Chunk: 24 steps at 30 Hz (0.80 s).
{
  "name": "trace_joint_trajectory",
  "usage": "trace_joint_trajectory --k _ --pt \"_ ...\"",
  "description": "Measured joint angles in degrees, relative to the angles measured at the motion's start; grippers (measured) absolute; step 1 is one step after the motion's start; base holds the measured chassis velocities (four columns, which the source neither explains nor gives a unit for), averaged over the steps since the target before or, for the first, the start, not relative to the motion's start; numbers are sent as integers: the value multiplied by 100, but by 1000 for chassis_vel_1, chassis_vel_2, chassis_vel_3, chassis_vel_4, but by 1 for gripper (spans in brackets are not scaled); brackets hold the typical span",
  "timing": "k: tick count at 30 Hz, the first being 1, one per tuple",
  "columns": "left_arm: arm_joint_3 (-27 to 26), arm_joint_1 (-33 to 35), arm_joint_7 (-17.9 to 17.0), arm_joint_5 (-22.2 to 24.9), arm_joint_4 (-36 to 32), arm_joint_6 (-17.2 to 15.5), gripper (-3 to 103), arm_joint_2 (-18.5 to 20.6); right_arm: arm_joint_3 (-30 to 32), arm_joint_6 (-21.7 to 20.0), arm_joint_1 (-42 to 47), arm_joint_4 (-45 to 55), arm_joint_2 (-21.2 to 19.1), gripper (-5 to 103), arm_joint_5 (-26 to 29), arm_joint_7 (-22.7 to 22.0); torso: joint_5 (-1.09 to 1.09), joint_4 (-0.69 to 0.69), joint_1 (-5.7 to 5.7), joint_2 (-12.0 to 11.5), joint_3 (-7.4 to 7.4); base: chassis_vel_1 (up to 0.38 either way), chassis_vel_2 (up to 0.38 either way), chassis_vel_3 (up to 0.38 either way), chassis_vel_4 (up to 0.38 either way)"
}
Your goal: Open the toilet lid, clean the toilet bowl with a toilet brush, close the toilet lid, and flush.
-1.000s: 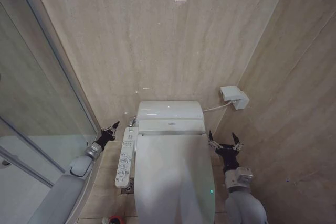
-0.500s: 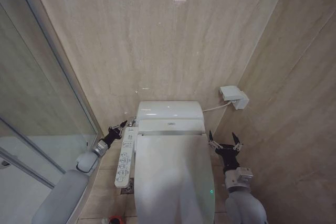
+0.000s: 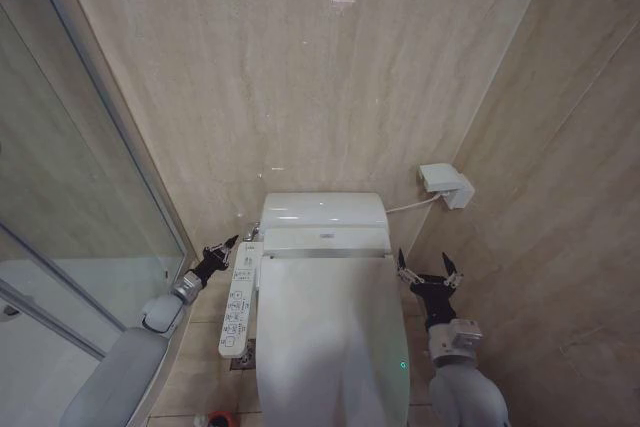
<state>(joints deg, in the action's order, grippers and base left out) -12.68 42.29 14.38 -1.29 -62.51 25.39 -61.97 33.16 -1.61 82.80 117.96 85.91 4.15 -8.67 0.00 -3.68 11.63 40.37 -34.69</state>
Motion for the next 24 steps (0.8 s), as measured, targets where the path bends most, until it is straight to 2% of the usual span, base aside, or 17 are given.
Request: trace_joint_trajectory --k 4,11,24 --pt "-113 81 -20 -182 -166 -139 0 -2 0 0 0 0 0 100 0 0 0 2 0 0 0 0 0 0 0" --pt "-207 -28 97 -341 -300 -169 0 150 0 0 0 0 0 100 0 0 0 2 0 0 0 0 0 0 0" --pt "244 -388 96 -193 -83 -57 0 105 0 0 0 0 0 100 0 0 1 0 0 0 0 0 0 0 0"
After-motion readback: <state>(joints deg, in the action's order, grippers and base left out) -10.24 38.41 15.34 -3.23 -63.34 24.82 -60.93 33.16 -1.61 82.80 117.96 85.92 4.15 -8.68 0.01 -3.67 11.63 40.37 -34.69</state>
